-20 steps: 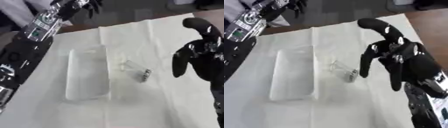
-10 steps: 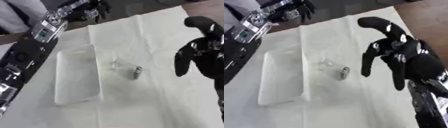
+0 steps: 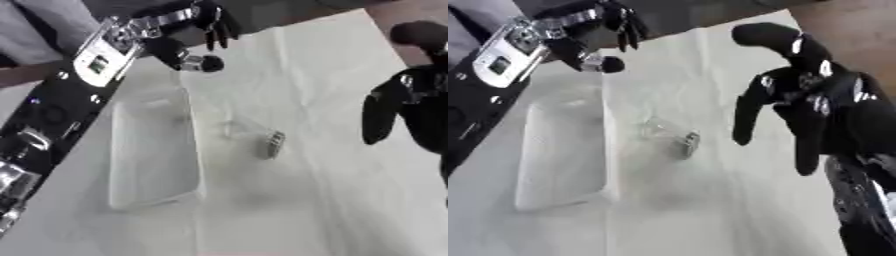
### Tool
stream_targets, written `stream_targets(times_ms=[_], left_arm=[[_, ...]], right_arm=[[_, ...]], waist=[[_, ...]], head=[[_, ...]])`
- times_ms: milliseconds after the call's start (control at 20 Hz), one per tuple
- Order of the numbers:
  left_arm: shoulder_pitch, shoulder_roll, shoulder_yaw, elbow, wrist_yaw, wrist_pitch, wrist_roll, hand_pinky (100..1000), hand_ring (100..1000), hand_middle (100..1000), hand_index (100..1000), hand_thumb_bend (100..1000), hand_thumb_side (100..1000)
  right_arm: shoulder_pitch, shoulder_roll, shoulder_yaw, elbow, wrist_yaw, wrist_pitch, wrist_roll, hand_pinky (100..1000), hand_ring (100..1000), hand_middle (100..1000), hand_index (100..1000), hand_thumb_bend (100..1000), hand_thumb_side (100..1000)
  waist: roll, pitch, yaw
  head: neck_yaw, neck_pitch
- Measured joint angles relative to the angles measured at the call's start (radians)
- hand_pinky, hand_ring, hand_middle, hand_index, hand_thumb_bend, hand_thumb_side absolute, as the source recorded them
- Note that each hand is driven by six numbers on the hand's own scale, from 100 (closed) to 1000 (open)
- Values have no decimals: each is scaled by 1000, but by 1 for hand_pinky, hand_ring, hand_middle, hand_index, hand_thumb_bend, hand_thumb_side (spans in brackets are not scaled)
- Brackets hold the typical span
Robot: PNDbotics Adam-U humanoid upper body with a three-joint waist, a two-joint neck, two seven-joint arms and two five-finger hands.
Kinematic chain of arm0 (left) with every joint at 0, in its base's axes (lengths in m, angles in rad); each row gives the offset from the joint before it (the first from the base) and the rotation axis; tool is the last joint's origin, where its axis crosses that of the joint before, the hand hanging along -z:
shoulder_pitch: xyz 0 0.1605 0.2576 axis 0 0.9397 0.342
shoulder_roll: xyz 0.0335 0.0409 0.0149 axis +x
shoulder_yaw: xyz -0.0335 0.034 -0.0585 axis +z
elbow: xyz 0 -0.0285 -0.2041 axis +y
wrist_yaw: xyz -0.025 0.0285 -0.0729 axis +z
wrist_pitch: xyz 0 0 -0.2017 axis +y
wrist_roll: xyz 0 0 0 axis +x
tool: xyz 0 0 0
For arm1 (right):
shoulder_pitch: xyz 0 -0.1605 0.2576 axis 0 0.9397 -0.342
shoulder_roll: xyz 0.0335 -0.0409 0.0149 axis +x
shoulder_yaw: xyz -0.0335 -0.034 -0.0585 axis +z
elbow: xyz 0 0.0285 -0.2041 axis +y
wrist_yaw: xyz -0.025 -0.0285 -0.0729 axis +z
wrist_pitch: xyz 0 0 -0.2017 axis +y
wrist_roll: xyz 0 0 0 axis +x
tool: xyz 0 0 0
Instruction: Pick up objects on the table and place them in the box.
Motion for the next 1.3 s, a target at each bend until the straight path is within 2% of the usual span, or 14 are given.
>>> stream_targets(times_ms=[250, 450, 600, 950, 1050, 1100, 1150, 1300], left_arm=[[0, 1, 7, -57, -169, -39, 11, 518, 635, 676, 788, 683, 594], [0, 1, 6, -132, -321, -68, 46, 515, 625, 668, 782, 711, 587], [0, -2, -5, -175, -400, -79, 74, 504, 611, 650, 769, 729, 615], [0, -52, -71, -230, -465, -124, 127, 497, 604, 642, 767, 733, 658], [-5, -54, -89, -229, -474, -132, 123, 497, 605, 640, 769, 736, 669], [-9, -54, -98, -226, -478, -135, 120, 499, 606, 642, 770, 768, 665], [-15, -55, -106, -221, -482, -138, 117, 500, 606, 643, 770, 738, 679], [-35, -64, -131, -199, -501, -142, 113, 503, 606, 646, 770, 740, 691]], right_arm=[[-3, 0, -1, 0, -9, -4, -4, 399, 524, 940, 361, 100, 898], [-9, 0, -6, 0, -9, -5, -5, 398, 524, 942, 355, 100, 898], [-9, 0, -6, 0, -9, -5, -5, 398, 524, 944, 345, 100, 898], [-9, 0, -6, -1, -7, -4, -4, 397, 523, 951, 322, 100, 896], [-9, 0, -6, -2, -7, -4, -4, 396, 522, 954, 318, 100, 895], [-8, 0, -6, -3, -7, -3, -3, 396, 522, 955, 315, 100, 886], [-8, 0, -6, -3, -6, -2, -2, 396, 522, 956, 313, 100, 894], [-8, 0, -5, -3, -5, 1, 1, 396, 522, 955, 315, 100, 895]], waist=[[0, 3, -8], [-1, 6, -8], [-4, 9, -8], [-7, 15, -7], [-6, 15, -7], [-6, 15, -7], [-5, 15, -7], [-3, 15, -7]], head=[[8, 0], [16, 0], [26, 0], [51, 0], [51, 0], [51, 0], [52, 0], [57, 0]])
